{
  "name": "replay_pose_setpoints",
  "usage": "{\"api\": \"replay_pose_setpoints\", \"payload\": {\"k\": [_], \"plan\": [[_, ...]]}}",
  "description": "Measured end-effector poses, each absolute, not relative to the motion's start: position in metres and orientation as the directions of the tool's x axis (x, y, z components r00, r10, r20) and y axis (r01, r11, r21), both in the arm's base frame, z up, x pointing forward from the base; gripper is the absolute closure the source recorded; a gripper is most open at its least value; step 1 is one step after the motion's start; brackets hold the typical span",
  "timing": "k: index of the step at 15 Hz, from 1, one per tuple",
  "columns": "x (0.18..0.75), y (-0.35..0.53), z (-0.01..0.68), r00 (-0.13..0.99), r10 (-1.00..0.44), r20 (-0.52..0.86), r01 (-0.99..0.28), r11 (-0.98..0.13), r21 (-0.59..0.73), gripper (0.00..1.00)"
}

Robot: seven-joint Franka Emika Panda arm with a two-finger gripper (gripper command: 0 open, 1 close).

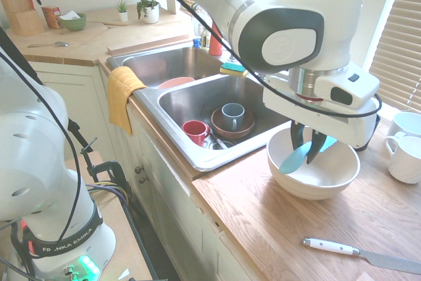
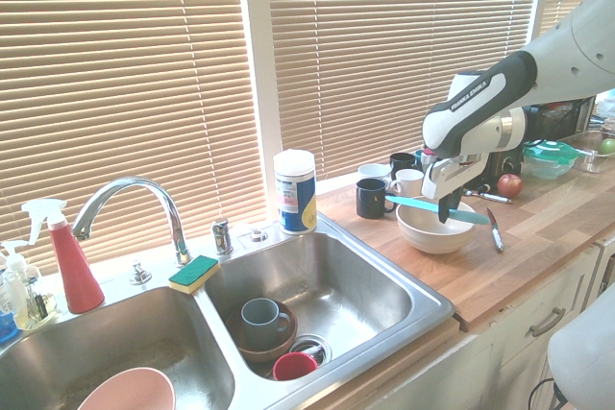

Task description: Put the knife into the sink

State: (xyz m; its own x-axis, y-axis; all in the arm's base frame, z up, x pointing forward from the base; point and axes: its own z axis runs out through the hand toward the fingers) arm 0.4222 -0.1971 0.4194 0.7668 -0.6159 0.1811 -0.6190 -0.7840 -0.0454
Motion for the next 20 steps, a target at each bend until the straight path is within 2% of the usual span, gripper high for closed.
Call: {"api": "replay_pose_setpoints", "payload": {"k": [4,10,16,20], "plan": [[0.415,-0.163,0.467,0.777,-0.582,0.238,-0.589,-0.807,-0.051,1.00],[0.423,-0.091,0.480,0.799,-0.545,0.254,-0.555,-0.831,-0.039,1.00],[0.410,0.037,0.446,0.823,-0.519,0.230,-0.534,-0.845,0.003,1.00],[0.412,0.074,0.372,0.826,-0.526,0.202,-0.538,-0.843,0.004,1.00]]}}
